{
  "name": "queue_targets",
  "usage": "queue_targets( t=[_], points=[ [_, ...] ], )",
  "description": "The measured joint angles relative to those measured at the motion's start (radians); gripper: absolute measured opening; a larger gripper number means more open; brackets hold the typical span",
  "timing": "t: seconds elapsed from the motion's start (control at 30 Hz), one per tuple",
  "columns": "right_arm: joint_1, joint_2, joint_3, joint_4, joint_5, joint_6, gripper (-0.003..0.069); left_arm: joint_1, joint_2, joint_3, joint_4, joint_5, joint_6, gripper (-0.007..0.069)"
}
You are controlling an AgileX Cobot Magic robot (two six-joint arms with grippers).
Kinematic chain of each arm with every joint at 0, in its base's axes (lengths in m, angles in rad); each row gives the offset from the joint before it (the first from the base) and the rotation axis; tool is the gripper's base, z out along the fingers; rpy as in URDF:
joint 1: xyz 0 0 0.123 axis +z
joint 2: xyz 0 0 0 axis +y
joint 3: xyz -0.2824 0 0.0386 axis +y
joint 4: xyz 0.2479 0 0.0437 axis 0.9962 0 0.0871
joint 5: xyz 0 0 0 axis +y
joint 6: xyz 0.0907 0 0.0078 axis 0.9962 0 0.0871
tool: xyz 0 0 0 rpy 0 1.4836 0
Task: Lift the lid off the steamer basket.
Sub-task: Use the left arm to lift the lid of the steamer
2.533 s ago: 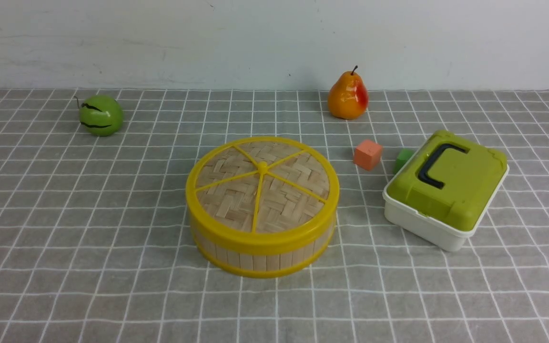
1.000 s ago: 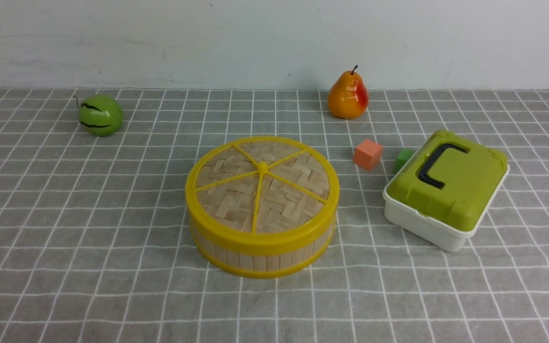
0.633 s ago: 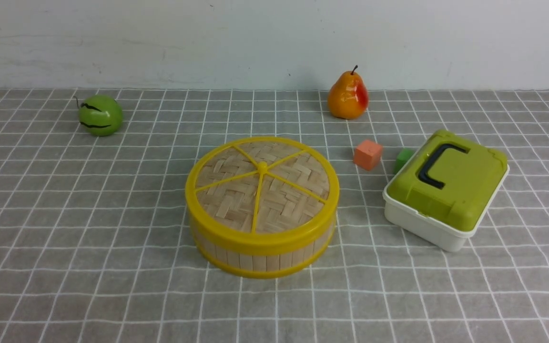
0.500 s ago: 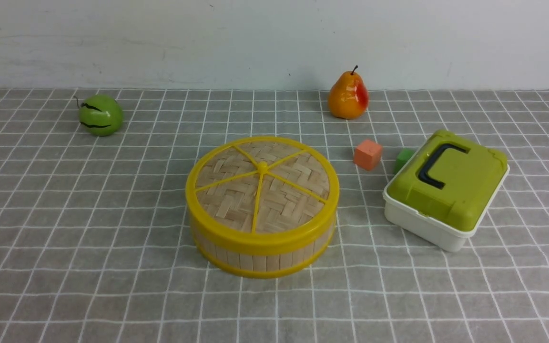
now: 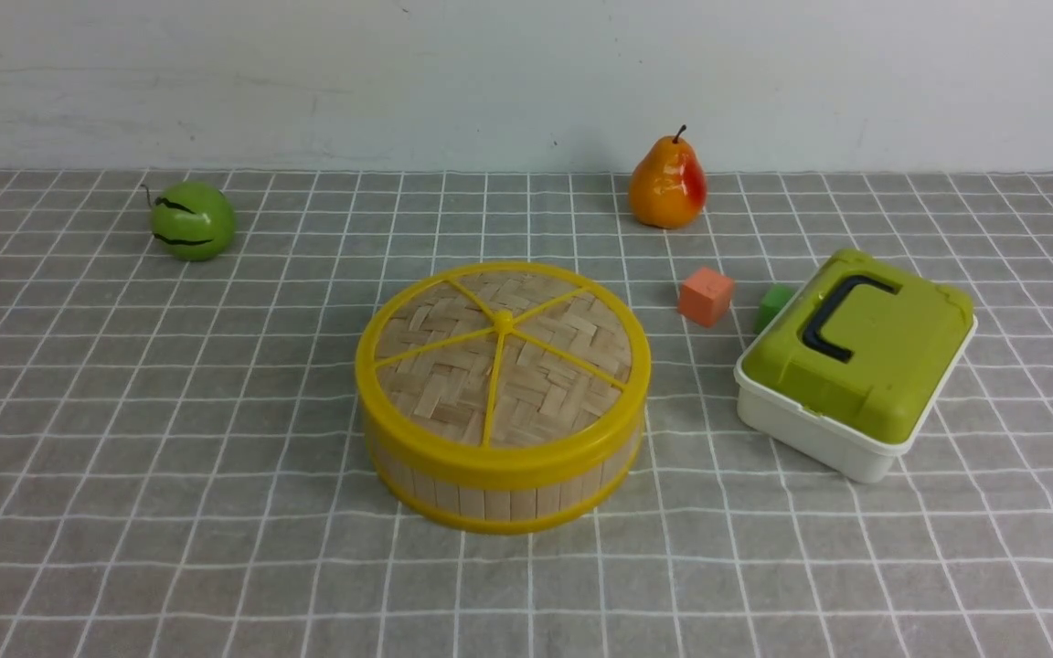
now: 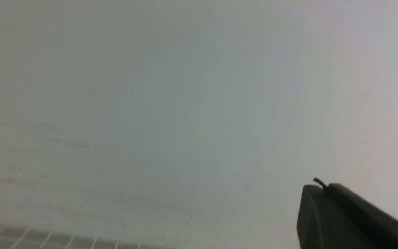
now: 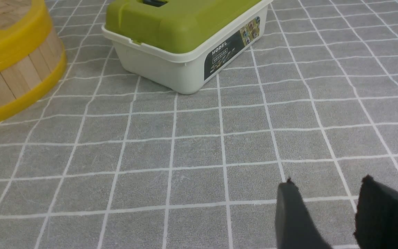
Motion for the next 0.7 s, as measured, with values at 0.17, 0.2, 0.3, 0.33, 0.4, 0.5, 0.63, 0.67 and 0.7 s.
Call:
queue_targets(
  t=[0.17, 0.2, 0.3, 0.33, 0.4, 0.5, 0.63, 0.67, 0.7],
  points=[
    [0.0, 0.0, 0.0, 0.0, 0.0, 0.0, 0.0242, 0.0, 0.243, -0.305, 0.006, 0.381, 0.002, -0.0013],
    [0.0, 0.0, 0.0, 0.0, 0.0, 0.0, 0.0242, 0.0, 0.341, -0.437, 0.003, 0.546, 0.002, -0.0013],
    [0.0, 0.0, 0.0, 0.0, 0.0, 0.0, 0.0242, -0.012, 0.498, -0.649, -0.009, 0.775, 0.002, -0.0013],
    [0.0, 0.0, 0.0, 0.0, 0.0, 0.0, 0.0242, -0.012, 0.508, -0.663, -0.009, 0.788, 0.002, -0.0013],
    [0.0, 0.0, 0.0, 0.0, 0.0, 0.0, 0.0242, -0.055, 0.644, -0.836, -0.009, 0.958, 0.002, -0.0013],
    [0.0, 0.0, 0.0, 0.0, 0.0, 0.0, 0.0242, -0.117, 0.766, -0.976, -0.009, 1.123, 0.002, -0.0013],
    [0.0, 0.0, 0.0, 0.0, 0.0, 0.0, 0.0242, -0.219, 0.922, -1.101, -0.016, 1.287, -0.018, -0.0013],
    [0.0, 0.0, 0.0, 0.0, 0.0, 0.0, 0.0242, -0.255, 0.976, -1.139, -0.014, 1.319, -0.026, -0.0013],
    [0.0, 0.0, 0.0, 0.0, 0.0, 0.0, 0.0242, -0.284, 1.012, -1.163, -0.009, 1.334, -0.029, -0.0013]
  ],
)
